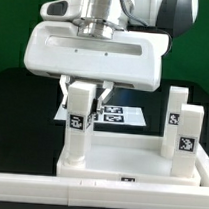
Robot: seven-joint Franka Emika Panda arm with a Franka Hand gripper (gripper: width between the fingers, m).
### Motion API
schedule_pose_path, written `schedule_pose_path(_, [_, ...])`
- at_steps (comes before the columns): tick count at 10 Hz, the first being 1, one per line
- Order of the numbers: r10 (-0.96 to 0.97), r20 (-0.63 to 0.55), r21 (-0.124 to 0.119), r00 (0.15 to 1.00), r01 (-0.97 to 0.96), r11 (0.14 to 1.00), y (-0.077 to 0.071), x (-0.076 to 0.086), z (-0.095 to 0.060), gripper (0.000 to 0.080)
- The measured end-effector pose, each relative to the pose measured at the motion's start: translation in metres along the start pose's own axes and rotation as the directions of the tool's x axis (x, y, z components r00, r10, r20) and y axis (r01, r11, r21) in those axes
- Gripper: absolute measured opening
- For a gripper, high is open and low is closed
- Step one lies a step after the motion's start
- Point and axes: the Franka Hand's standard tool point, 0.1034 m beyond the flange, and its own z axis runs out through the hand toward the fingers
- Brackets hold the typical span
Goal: Assemble desk
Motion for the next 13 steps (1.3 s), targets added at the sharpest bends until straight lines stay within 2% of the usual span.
schedule_pose_path(2, [-0.008, 0.001, -0.009, 1.0, 0.008, 1.0, 0.0, -0.006, 0.007, 0.0285])
schedule_pose_path(6, [-0.013, -0.018, -0.012, 1.0, 0.013, 1.0, -0.001, -0.005, 0.009, 0.0285])
schedule_pose_path(7, [-0.013, -0.018, -0.012, 1.0, 0.013, 1.0, -0.001, -0.005, 0.009, 0.0476])
schedule_pose_path(8, [-0.013, -0.017, -0.012, 1.0, 0.013, 1.0, -0.001, -0.005, 0.009, 0.0592])
schedule_pose_path(9, [-0.009, 0.017, -0.007, 1.0, 0.009, 1.0, 0.001, -0.004, 0.009, 0.0632])
schedule_pose_path(10, [0.017, 0.051, 0.011, 0.999, -0.017, 1.0, 0.006, 0.008, 0.0, 0.0632])
schedule_pose_path(11, [0.034, 0.11, 0.03, 0.993, -0.037, 0.999, 0.003, 0.011, -0.004, 0.0646])
schedule_pose_path(12, [0.045, 0.215, 0.044, 0.976, -0.055, 0.998, 0.001, 0.009, -0.001, 0.0646])
schedule_pose_path(13, [0.057, 0.278, 0.047, 0.959, -0.073, 0.996, 0.005, 0.011, 0.001, 0.0649])
